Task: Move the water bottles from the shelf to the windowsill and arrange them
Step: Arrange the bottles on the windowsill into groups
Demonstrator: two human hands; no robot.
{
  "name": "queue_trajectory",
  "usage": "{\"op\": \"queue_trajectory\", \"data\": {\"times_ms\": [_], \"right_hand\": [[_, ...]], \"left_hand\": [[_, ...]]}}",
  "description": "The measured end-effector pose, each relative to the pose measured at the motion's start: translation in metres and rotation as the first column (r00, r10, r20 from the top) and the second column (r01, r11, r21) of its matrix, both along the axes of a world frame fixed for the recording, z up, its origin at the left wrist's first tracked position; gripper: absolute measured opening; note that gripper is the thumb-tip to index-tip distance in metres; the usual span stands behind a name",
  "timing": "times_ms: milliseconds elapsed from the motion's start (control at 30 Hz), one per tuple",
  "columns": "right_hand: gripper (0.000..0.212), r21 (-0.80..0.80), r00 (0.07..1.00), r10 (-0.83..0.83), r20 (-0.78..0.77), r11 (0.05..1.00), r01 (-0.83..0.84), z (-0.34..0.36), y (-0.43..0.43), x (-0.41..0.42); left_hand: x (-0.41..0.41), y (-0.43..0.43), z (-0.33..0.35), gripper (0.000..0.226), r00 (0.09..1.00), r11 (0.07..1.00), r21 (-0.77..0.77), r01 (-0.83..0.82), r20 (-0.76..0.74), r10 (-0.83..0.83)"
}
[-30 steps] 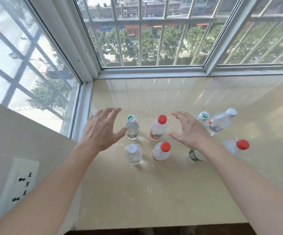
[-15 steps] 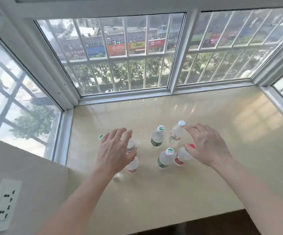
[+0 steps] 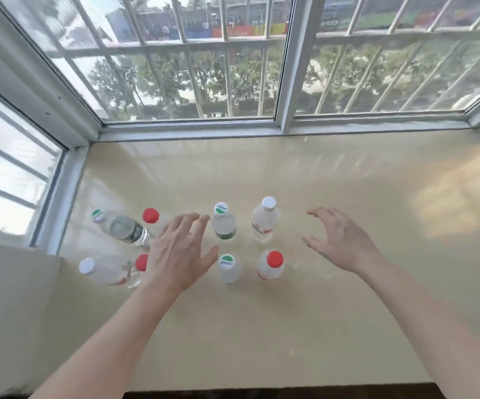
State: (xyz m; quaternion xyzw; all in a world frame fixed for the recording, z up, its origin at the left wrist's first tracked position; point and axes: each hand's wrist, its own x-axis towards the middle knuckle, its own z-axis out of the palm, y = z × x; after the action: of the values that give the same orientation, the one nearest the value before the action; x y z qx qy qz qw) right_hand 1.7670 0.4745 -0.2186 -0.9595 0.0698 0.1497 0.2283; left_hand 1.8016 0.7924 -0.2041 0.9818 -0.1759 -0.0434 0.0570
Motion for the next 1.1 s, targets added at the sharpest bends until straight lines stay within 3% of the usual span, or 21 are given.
{"op": "queue_trajectory", "data": {"times_ms": [300,567,767,933,1100], "right_hand": [[0.089,0.354,0.986,0.112,-0.126,0.933,-0.061,-0.066,0.012,0.068],[0.081,0.507,0.971,0.214,-0.104,0.851,-0.133,-0.095,0.02,0.091],[0.054,0.526,0.993,0.113,-0.033,0.847,-0.079,-0.107,0.029,0.087],[0.058,0.477,0.999,-0.001,0.051,0.879,-0.024,-0.119,0.041,0.075],[0.064,0.483,0.995,-0.047,0.09,0.875,-0.002,-0.123,0.045,0.07]], "left_hand": [[0.029,-0.02,-0.044,0.071,0.987,0.981,-0.141,-0.134,-0.111,0.119],[0.05,-0.023,-0.081,0.08,0.927,0.915,-0.275,-0.296,-0.314,0.206],[0.061,-0.029,-0.099,0.068,0.877,0.801,-0.443,-0.404,-0.435,0.202],[0.066,-0.029,-0.109,0.055,0.876,0.781,-0.463,-0.42,-0.433,0.214],[0.072,-0.02,-0.111,0.061,0.87,0.783,-0.483,-0.391,-0.472,0.143]]}}
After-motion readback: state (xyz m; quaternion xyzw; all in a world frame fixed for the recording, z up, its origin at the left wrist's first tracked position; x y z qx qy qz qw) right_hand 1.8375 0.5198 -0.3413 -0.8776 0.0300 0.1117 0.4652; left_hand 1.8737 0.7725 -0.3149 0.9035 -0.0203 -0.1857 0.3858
